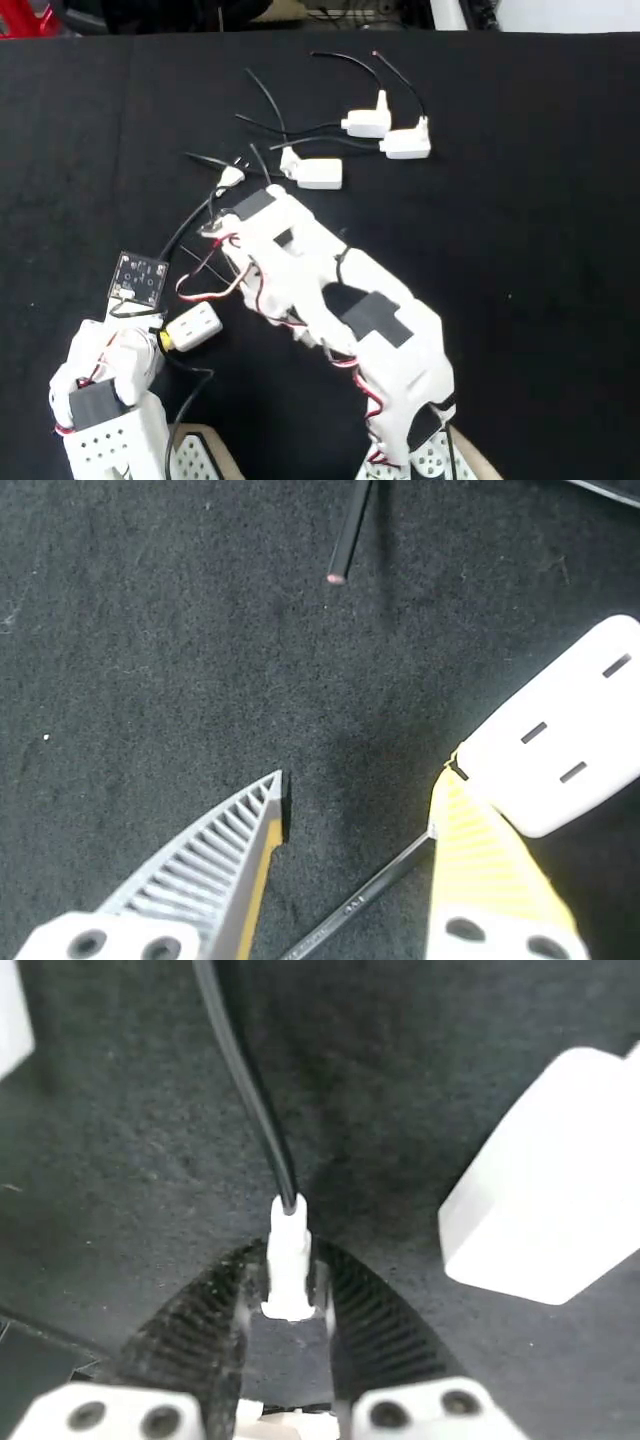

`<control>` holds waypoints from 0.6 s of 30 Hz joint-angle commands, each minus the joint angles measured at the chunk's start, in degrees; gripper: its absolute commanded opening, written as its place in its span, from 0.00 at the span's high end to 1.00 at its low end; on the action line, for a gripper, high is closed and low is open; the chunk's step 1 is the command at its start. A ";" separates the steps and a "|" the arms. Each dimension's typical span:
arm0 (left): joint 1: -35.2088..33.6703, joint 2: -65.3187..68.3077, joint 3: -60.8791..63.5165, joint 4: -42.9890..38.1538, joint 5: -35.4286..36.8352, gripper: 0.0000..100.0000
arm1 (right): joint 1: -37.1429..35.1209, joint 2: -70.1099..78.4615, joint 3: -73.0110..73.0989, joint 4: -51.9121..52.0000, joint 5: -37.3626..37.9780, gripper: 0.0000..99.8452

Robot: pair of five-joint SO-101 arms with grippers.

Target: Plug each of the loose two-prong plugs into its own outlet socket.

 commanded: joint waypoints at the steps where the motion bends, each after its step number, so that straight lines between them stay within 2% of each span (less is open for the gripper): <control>1: 0.57 -0.18 -0.22 -1.23 -0.18 0.76 | 0.79 -0.84 -2.15 -0.44 -0.09 0.99; 7: 0.57 -0.18 -0.22 -1.23 -0.18 0.76 | -1.23 -12.53 6.37 -1.58 0.18 0.99; 12: 0.57 -0.18 -0.22 -1.41 -0.18 0.76 | -5.80 -35.38 20.26 -5.45 -0.18 0.99; 18: 0.57 -0.18 -1.80 -1.58 1.67 0.76 | -6.68 -60.35 30.81 -13.27 -4.92 0.99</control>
